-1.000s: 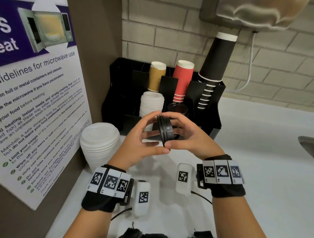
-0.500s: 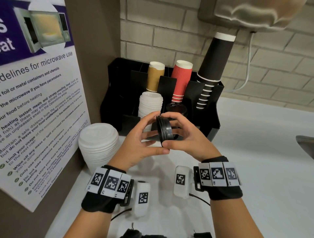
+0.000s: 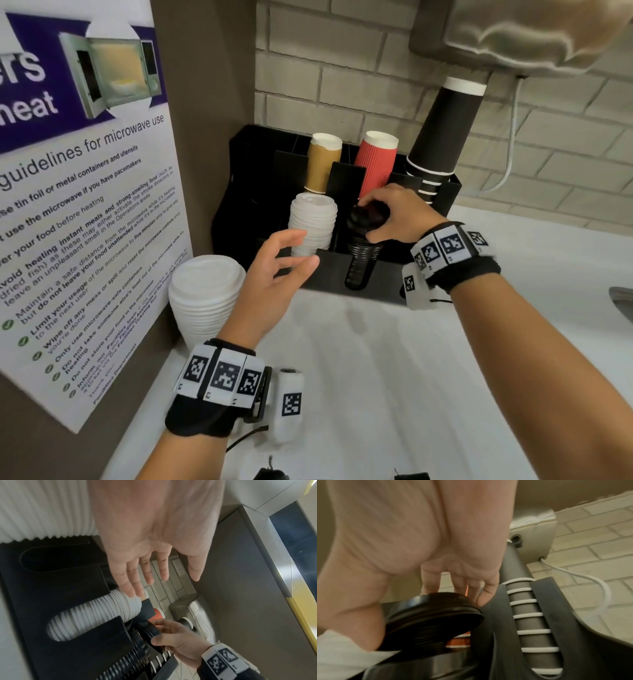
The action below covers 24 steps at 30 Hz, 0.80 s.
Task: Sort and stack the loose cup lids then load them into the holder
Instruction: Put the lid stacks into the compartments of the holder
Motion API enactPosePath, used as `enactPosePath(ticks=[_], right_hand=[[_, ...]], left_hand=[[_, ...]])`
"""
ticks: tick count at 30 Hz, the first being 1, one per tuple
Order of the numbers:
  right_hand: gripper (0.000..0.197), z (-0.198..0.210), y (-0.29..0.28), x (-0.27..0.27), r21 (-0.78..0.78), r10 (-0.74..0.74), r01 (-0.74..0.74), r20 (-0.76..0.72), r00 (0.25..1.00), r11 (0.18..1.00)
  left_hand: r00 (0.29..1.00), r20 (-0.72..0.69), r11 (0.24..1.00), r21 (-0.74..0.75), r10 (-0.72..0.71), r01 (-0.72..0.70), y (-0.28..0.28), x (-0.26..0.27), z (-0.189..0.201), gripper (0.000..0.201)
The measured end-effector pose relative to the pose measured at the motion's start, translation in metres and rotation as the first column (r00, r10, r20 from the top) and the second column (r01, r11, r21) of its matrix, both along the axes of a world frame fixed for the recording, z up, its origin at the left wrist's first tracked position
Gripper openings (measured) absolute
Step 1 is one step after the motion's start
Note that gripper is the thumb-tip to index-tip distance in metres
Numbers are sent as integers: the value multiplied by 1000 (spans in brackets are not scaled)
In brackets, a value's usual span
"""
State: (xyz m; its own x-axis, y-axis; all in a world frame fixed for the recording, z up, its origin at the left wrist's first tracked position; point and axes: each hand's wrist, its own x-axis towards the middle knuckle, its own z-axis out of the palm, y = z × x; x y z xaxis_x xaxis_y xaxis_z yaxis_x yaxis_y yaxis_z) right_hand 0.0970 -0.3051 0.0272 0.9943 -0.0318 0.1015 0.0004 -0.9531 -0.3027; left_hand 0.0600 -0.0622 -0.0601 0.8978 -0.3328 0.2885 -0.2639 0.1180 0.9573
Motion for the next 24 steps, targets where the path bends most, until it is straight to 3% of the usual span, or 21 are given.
enactPosePath(ticks=[7,14,19,24], right_hand=[[62,0,12,8,-193,58,-78,-105,993,978],[68,-5,7,4,-186,62,-92,-161,985,978],[61,-24,15,5,-249,33,-42,-44,999,968],[53,-35,21,6,-193,30,-23,38,999,981]], left_hand=[[1000,-11,1000,10,14,-13,2,1,-3,36],[1000,-10,1000,20,7,-7,-1,2,-1,37],[1000,-4,999,32,-6,6,-4,-1,0,48],[1000,0,999,35,1,-1,-2,-1,0,46]])
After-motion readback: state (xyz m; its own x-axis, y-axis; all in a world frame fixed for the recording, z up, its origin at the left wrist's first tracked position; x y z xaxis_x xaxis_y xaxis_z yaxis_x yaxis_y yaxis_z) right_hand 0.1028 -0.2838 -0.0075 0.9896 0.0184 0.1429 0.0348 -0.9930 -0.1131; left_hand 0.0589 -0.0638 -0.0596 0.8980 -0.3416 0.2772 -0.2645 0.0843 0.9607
